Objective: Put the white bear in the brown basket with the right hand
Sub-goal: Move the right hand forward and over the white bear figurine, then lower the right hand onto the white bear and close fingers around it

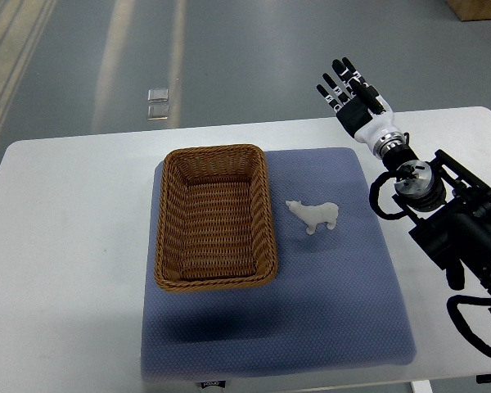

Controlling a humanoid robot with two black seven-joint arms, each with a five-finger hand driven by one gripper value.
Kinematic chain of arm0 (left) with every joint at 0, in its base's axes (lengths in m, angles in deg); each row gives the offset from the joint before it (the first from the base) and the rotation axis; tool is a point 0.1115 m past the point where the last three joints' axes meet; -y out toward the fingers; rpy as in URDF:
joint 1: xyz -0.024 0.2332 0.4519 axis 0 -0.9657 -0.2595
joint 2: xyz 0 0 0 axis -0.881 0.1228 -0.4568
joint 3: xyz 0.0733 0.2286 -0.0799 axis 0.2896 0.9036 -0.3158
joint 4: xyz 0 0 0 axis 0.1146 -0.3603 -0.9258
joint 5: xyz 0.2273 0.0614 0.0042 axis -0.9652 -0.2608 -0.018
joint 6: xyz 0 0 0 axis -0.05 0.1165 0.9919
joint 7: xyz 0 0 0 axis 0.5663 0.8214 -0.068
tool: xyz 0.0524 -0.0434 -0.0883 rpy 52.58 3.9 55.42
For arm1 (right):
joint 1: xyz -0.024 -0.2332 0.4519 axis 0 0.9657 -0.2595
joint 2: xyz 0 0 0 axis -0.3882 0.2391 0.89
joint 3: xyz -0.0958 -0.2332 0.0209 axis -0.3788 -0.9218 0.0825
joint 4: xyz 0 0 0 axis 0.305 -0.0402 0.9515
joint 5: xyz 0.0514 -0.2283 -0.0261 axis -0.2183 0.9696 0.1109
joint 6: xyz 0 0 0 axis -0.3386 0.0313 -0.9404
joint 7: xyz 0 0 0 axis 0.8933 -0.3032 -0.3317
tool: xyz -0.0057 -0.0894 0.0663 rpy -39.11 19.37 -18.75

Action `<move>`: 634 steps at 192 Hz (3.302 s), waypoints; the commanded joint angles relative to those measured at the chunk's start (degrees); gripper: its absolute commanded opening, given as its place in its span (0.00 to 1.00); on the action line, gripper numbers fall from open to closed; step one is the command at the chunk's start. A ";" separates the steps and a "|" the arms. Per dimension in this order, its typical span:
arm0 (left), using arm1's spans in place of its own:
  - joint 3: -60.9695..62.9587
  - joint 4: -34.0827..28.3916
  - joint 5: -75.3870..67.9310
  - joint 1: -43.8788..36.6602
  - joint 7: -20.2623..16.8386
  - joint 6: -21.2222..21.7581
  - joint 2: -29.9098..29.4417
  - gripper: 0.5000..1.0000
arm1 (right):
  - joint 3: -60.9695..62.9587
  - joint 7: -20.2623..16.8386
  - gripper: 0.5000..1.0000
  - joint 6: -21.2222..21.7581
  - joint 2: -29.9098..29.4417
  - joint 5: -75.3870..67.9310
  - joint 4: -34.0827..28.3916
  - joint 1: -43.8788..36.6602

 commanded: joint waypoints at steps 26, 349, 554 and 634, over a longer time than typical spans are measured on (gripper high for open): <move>0.00 -0.09 0.09 0.02 0.00 0.08 0.00 1.00 | -0.26 -0.07 0.85 -0.44 0.02 0.06 0.00 -0.09; 0.09 0.35 -0.17 1.08 0.00 -0.97 0.00 1.00 | -53.53 -15.18 0.85 20.76 28.15 57.01 -33.13 -30.15; 0.09 0.17 -0.09 1.34 0.00 -0.88 0.00 1.00 | -53.00 -15.10 0.60 11.87 24.19 63.25 -31.73 -17.14; 0.09 0.17 -0.09 1.34 0.00 -0.88 0.00 1.00 | -53.09 -15.10 0.00 7.74 23.40 66.33 -30.32 -15.73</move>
